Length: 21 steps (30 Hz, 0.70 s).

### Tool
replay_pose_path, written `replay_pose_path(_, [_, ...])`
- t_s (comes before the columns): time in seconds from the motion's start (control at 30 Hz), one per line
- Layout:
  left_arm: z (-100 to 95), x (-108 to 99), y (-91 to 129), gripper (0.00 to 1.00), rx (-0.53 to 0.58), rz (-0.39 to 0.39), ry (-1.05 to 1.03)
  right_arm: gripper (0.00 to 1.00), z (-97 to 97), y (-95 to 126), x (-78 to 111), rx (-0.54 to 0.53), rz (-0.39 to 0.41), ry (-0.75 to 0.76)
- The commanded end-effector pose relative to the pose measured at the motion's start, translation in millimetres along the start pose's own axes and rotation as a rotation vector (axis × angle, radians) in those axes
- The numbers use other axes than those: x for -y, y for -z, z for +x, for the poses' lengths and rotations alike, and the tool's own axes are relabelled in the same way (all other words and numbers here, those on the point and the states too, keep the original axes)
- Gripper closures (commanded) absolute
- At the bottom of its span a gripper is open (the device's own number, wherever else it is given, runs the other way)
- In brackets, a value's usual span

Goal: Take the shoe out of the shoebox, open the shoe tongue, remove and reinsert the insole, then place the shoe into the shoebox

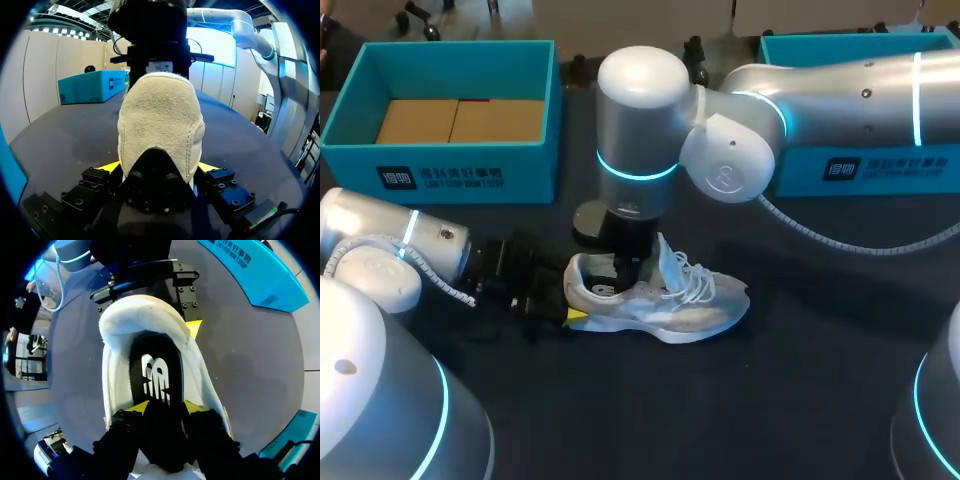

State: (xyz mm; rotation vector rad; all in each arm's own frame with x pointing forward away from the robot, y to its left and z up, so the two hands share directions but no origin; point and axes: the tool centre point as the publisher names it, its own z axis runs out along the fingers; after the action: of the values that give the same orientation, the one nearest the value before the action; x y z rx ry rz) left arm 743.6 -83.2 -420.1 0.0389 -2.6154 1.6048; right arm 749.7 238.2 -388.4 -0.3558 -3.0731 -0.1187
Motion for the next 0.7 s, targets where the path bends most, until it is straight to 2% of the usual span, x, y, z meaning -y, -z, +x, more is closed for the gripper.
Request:
replay_pose_path(0.03, [-0.2, 0, 1, 1.0, -0.002, -0.002, 0.0, 0.58, -1.9, -9, -2.2, -0.007, -0.002, 0.001])
replay_pose_path(0.27, [-0.2, 0, 1, 1.0, -0.002, -0.002, 0.0, 0.55, -0.9, -20, -8.0, -0.034, -0.01, 0.016])
replay_pose_path(0.47, [-0.2, 0, 1, 1.0, -0.002, -0.002, 0.0, 0.6, 9.4, -29, -14.2, -0.083, -0.02, 0.03])
replay_pose_path(0.53, [-0.2, 0, 1, 1.0, -0.002, -0.002, 0.0, 0.68, 14.3, -33, -16.2, -0.1, -0.024, 0.028])
replay_pose_path(0.63, [-0.2, 0, 1, 1.0, -0.002, -0.002, 0.0, 0.96, 21.1, -41, -17.4, -0.123, -0.027, 0.021])
replay_pose_path(0.7, [-0.2, 0, 1, 1.0, -0.002, -0.002, 0.0, 1.0, 25.5, -44, -17.9, -0.133, -0.029, 0.016])
